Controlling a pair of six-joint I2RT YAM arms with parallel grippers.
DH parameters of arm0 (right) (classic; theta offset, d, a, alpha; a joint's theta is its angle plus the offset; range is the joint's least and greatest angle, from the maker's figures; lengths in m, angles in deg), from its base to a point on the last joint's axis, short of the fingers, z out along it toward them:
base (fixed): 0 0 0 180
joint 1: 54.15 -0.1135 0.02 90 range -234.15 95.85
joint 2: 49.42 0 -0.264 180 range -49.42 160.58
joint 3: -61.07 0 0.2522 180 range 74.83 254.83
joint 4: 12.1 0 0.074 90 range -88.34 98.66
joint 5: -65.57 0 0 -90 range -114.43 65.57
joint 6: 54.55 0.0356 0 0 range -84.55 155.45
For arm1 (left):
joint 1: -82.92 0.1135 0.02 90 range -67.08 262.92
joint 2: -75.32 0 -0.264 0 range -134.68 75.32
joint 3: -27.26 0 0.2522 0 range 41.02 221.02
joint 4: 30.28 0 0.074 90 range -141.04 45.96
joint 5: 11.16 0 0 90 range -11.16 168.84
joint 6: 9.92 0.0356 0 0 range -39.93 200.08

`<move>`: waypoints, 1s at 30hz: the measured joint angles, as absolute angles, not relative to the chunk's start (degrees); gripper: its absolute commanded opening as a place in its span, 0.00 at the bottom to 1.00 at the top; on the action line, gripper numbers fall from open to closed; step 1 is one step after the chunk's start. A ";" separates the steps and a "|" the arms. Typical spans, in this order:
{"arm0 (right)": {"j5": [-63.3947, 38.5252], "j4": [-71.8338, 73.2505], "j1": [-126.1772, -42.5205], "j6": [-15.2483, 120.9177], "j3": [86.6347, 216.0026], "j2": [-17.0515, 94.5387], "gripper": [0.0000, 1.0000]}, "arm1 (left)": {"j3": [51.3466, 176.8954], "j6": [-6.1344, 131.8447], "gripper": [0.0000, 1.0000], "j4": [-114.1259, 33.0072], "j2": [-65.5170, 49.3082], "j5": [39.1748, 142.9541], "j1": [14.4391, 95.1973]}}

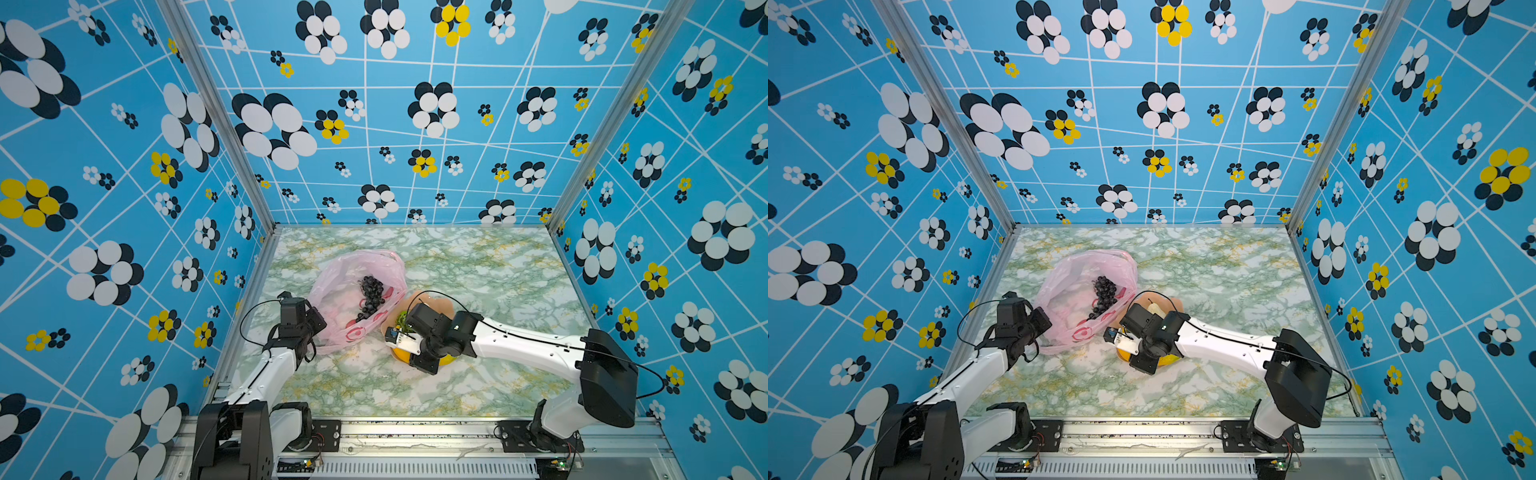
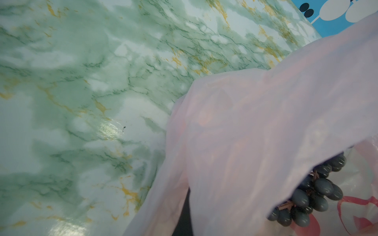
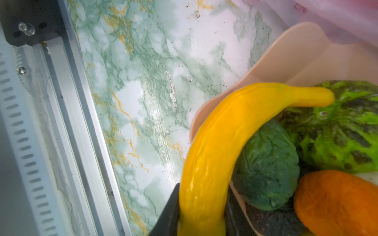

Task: Take fruits out of the plastic bag
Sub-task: Place the fruit on the plate.

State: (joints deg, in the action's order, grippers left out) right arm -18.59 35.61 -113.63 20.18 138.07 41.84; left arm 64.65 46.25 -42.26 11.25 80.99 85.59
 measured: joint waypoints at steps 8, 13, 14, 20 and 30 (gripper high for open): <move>-20.71 35.48 -113.63 19.55 138.01 42.59 0.37 | 64.65 46.25 0.00 -42.26 11.23 81.01 85.59; -21.65 35.24 -113.63 19.61 136.87 42.59 0.42 | 64.65 46.25 0.00 -42.26 11.23 81.01 85.59; -21.80 35.24 -113.63 19.59 136.78 42.59 0.42 | 64.65 46.25 0.00 -42.26 11.23 81.01 85.59; -22.46 35.26 -113.63 19.75 136.52 42.04 0.40 | 64.65 46.25 0.00 -42.26 11.25 81.03 85.59; -25.47 35.57 -113.76 20.66 136.19 38.78 0.45 | 64.63 46.25 0.00 -42.26 11.25 81.03 85.59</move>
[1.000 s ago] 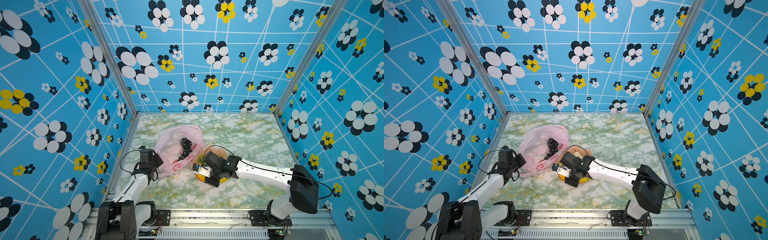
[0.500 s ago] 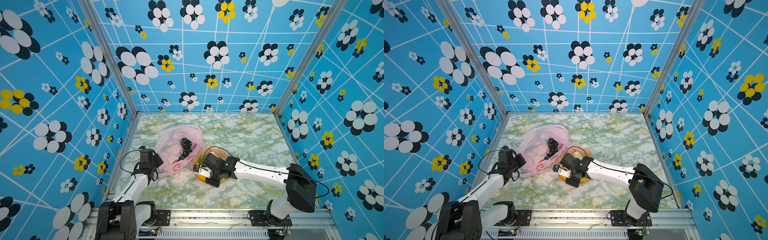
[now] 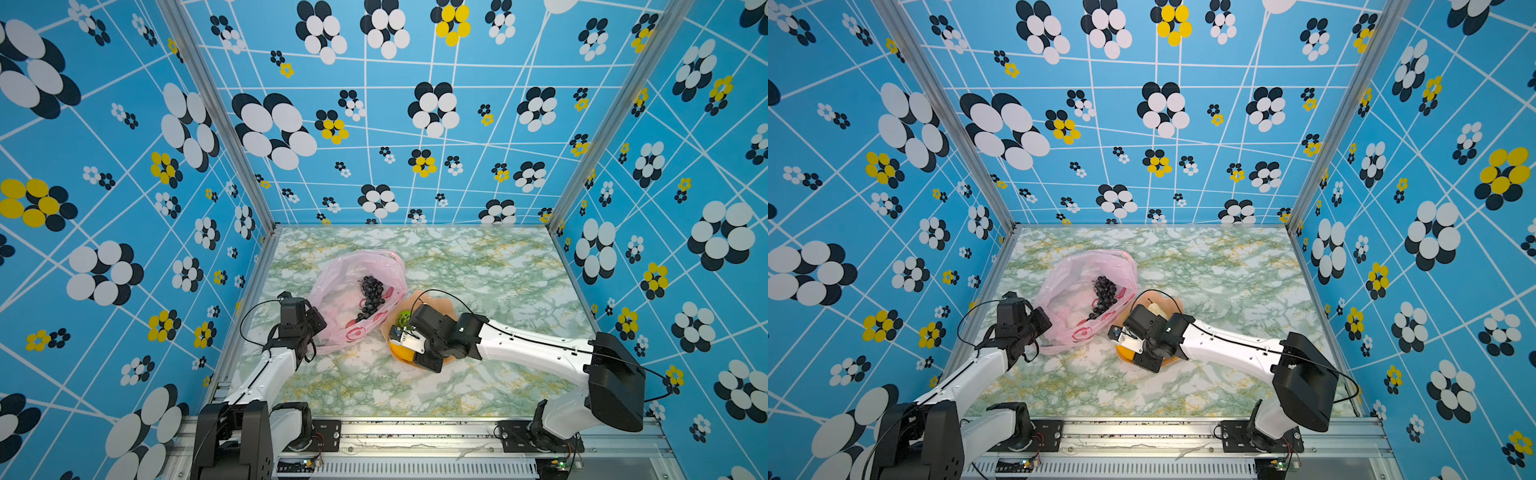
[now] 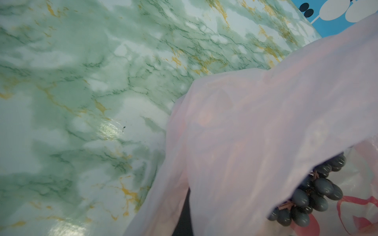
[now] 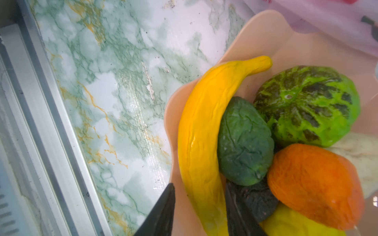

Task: Take fruits out of the plastic bag
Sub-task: Place the fruit on the plate.

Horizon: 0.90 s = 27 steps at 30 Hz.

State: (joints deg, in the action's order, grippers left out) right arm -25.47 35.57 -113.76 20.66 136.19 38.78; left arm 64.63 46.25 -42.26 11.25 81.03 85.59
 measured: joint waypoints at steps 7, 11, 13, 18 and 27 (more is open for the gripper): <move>-28.03 36.07 -113.94 21.32 135.12 38.15 0.45 | 64.63 46.25 0.00 -42.24 11.25 81.40 85.59; -28.47 36.12 -114.05 21.30 135.12 37.95 0.44 | 64.63 46.25 0.00 -42.22 11.25 81.45 85.59; -28.44 36.14 -114.07 21.34 135.12 37.89 0.44 | 64.63 46.25 0.00 -42.09 11.25 81.73 85.59; -28.42 36.07 -114.13 23.02 135.25 35.22 0.48 | 64.63 46.67 0.00 -41.06 11.36 82.61 85.51; -30.02 32.69 -114.13 33.32 149.55 39.24 0.53 | 64.81 47.32 0.00 -43.83 19.29 79.09 82.88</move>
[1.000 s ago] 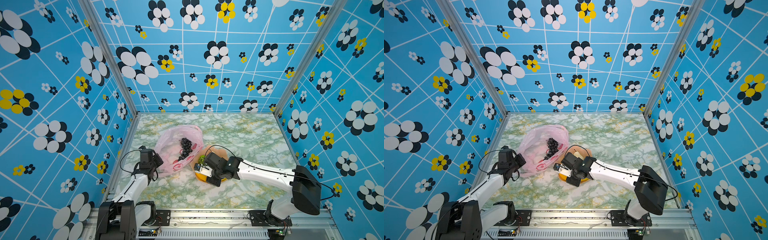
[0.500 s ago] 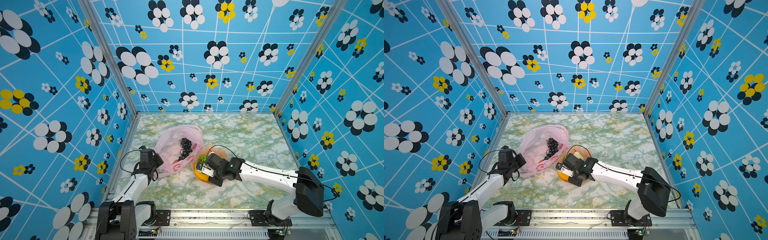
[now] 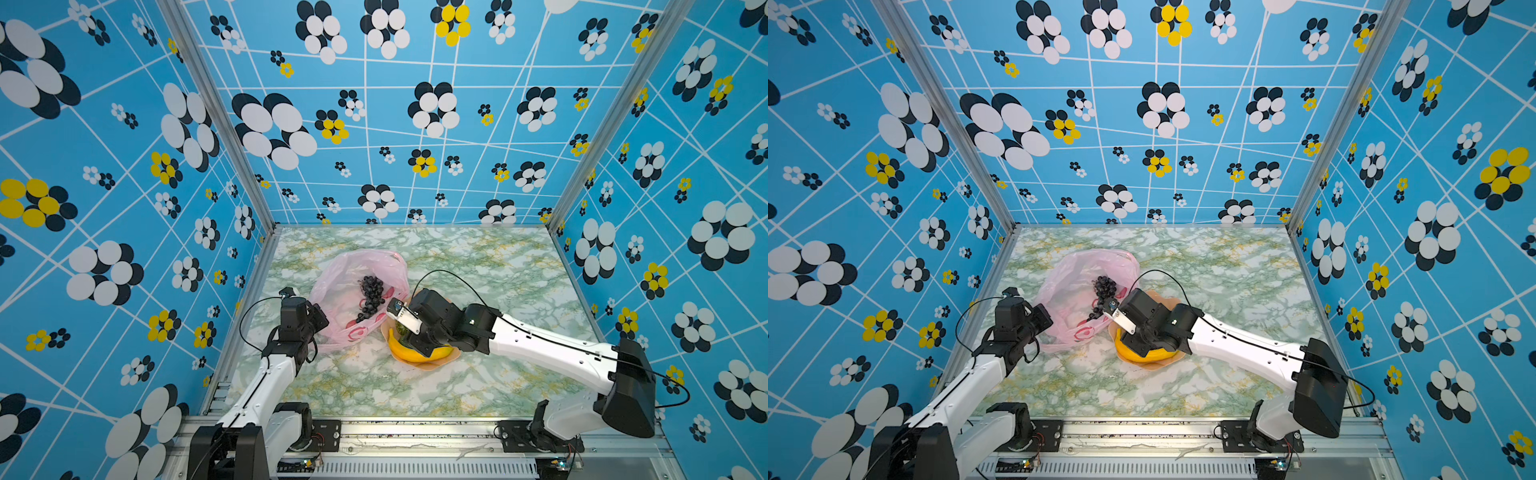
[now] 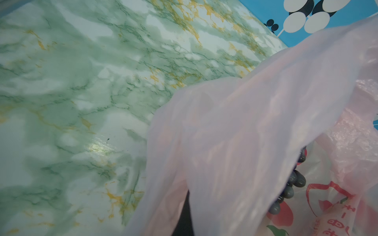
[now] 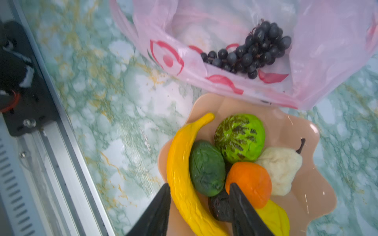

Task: Take fruits out of the plastic bag
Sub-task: Place the fruit on the plate, then pick up the fruit from the plastic bag.

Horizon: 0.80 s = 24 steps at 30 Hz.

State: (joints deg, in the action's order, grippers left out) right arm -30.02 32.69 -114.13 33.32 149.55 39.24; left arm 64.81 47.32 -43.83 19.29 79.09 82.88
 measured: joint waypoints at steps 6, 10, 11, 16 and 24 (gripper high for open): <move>-34.48 31.48 -114.11 40.95 168.63 55.48 0.63 | 67.28 46.86 0.00 -49.98 25.02 74.30 83.63; -36.16 33.14 -113.91 46.24 181.74 66.89 0.67 | 68.68 46.62 0.00 -53.34 30.49 71.59 84.09; -36.38 33.84 -113.78 47.09 184.19 68.88 0.68 | 68.79 46.62 0.00 -53.87 31.49 71.22 84.09; -37.32 38.56 -112.93 51.50 197.30 80.27 0.70 | 68.59 46.65 0.00 -56.18 34.97 71.24 83.98; -38.80 45.17 -111.47 55.50 205.83 89.82 0.91 | 66.51 48.26 0.00 -53.67 26.40 78.26 77.42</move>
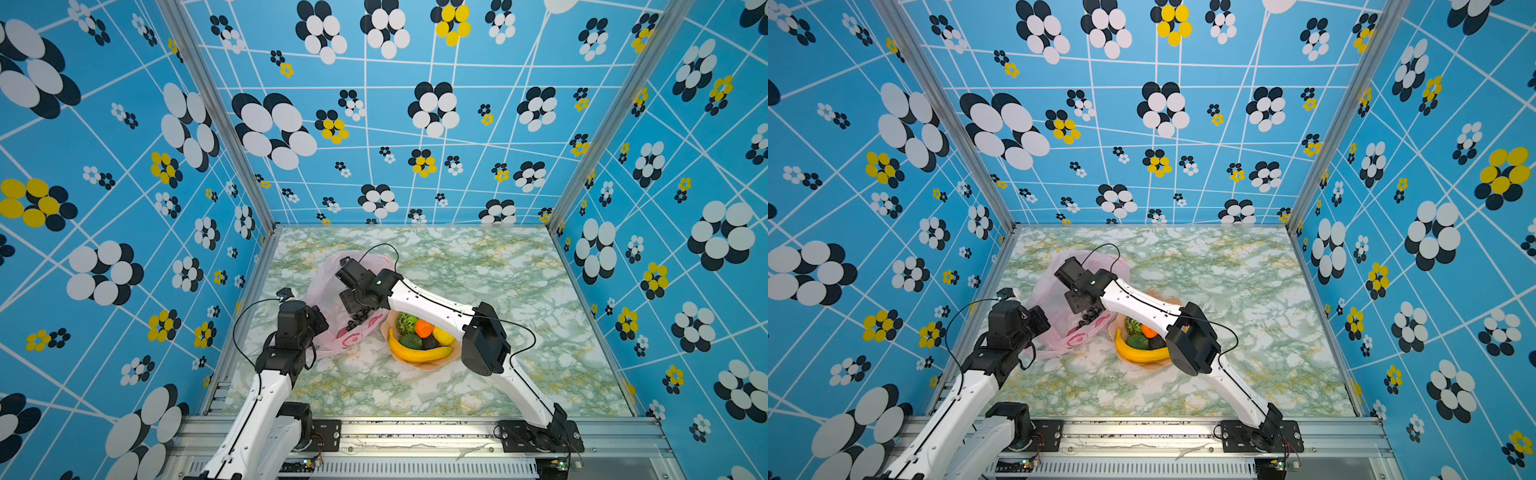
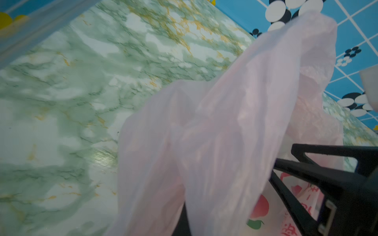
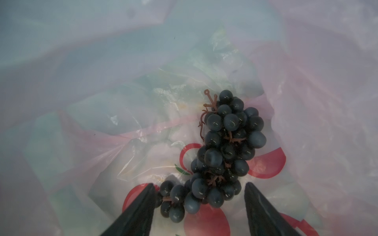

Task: Take fruits out of the plastic bag
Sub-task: Pick up the fruit from the plastic bag.

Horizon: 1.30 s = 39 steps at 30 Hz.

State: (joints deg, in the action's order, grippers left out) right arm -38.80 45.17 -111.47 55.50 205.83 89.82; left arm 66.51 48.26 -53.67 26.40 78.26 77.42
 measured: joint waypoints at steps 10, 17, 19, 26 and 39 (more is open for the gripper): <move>-39.31 47.18 -108.63 57.84 208.65 92.24 0.98 | 63.87 49.73 0.00 -49.82 23.27 79.94 76.61; -37.67 47.83 -108.17 58.26 215.84 99.46 0.98 | 63.87 49.73 0.00 -48.69 23.27 79.94 76.61; -37.41 48.23 -108.10 58.26 217.35 101.32 0.97 | 63.87 49.73 0.00 -48.51 23.27 79.94 76.61; -37.45 49.52 -107.95 58.26 220.54 104.44 0.95 | 63.54 49.73 0.00 -48.29 23.27 79.94 76.61; -36.99 49.19 -107.84 56.95 224.97 108.38 0.75 | 63.52 49.73 0.00 -48.29 23.25 79.94 76.61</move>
